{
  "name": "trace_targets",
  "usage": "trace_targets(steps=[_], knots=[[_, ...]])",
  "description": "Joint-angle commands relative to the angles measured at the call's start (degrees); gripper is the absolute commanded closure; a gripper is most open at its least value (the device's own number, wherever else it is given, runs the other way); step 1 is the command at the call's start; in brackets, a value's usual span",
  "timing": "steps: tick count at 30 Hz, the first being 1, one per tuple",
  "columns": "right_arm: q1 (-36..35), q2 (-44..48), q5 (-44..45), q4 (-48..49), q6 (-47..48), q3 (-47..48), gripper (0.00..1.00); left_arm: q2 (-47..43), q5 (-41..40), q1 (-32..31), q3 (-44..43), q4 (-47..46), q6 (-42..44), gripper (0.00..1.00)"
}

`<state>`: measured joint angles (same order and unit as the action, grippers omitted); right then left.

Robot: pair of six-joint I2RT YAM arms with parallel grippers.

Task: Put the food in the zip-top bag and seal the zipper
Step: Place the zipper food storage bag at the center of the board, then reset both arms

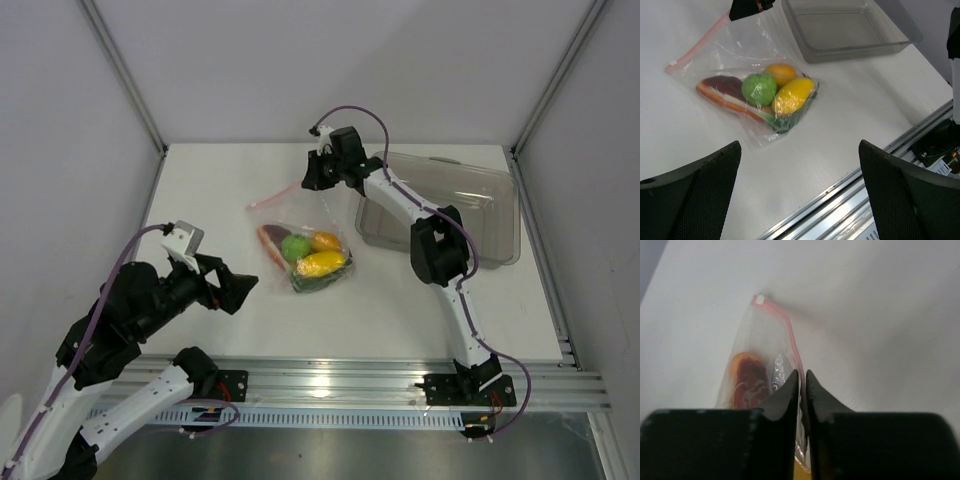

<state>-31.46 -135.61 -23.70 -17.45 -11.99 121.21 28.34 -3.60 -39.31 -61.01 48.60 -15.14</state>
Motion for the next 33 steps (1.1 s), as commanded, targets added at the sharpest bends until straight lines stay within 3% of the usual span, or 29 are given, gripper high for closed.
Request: trace_targets(steps=[1,3,4,8,10,11,17,21,25,29,33], knots=[[1.31,-3.34,5.68,-6.53,3.11,7.45,0.84,-0.74,2.36,0.29,1.95,-3.16,-1.91,0.01],[1.49,-4.04,6.47,-7.59,3.46,9.22,0.74,-0.65,2.28,0.20,2.39,-3.25,-2.00,0.00],[1.75,-3.96,6.48,-7.60,3.64,9.13,0.61,-0.65,2.28,0.29,2.65,-3.33,-2.09,0.00],[1.76,-2.73,7.18,-8.04,4.34,9.13,0.31,-0.39,2.63,0.29,3.00,-4.04,-2.35,0.01],[1.58,-0.37,7.96,-8.47,4.69,8.87,0.03,-0.30,3.07,0.29,3.44,-4.48,-2.88,0.01],[1.06,0.78,8.75,-8.65,5.39,8.52,0.00,-0.30,3.16,0.29,3.53,-4.74,-3.06,0.00],[-1.23,12.88,16.39,-11.37,7.24,1.59,0.01,0.40,5.96,0.29,6.77,-6.76,-6.21,0.01],[-4.65,24.29,24.04,-12.61,6.02,-9.47,0.01,0.31,7.37,0.29,9.06,-9.04,-9.03,0.01],[-8.26,38.20,34.76,-12.52,2.86,-25.11,0.01,0.31,8.51,0.29,12.14,-12.82,-12.10,0.01],[-10.98,54.28,38.11,-11.55,-1.98,-46.08,0.01,1.10,9.57,0.29,15.13,-16.95,-16.05,0.00],[-14.58,72.21,40.75,-11.99,-7.07,-59.64,0.01,0.93,10.36,0.46,20.13,-25.01,-19.66,0.01]])
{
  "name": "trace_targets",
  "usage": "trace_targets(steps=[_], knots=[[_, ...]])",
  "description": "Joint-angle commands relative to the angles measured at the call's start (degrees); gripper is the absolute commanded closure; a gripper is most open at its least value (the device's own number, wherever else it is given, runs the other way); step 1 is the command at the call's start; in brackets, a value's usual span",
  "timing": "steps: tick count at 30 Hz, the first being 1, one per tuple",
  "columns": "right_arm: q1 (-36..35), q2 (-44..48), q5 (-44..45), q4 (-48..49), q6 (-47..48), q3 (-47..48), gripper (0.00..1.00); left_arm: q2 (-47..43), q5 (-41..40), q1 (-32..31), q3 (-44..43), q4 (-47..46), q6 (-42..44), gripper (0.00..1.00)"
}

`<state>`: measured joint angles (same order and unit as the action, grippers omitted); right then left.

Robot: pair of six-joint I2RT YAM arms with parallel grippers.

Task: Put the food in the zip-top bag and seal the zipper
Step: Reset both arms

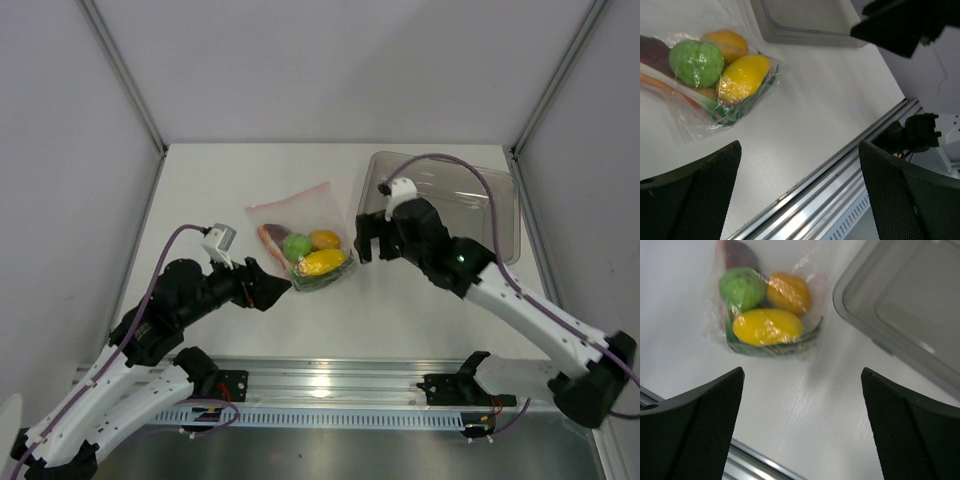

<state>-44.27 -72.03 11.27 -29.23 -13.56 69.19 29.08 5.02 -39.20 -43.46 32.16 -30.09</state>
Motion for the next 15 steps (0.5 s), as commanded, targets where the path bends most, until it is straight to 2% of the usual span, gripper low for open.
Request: trace_targets(steps=[1,6,13,14,15], knots=[[-3.44,15.53,7.09,-0.38,-6.55,-10.01,0.01,-0.16,1.93,0.27,4.42,-10.43,-5.33,0.01],[-5.39,34.91,9.56,-4.34,-17.27,-23.53,0.01,-2.79,2.36,0.44,11.81,-20.98,-11.65,0.00],[-5.56,67.68,4.03,-3.38,-29.76,-42.61,0.01,-8.05,8.16,0.44,25.94,-38.11,-21.57,0.01],[-5.65,70.25,2.46,-2.94,-30.81,-42.73,0.00,-9.21,10.60,0.44,27.54,-44.49,-22.81,0.01],[-5.74,66.88,0.44,-2.06,-30.65,-42.39,0.01,-10.35,12.11,0.44,32.86,-48.47,-24.04,0.00]])
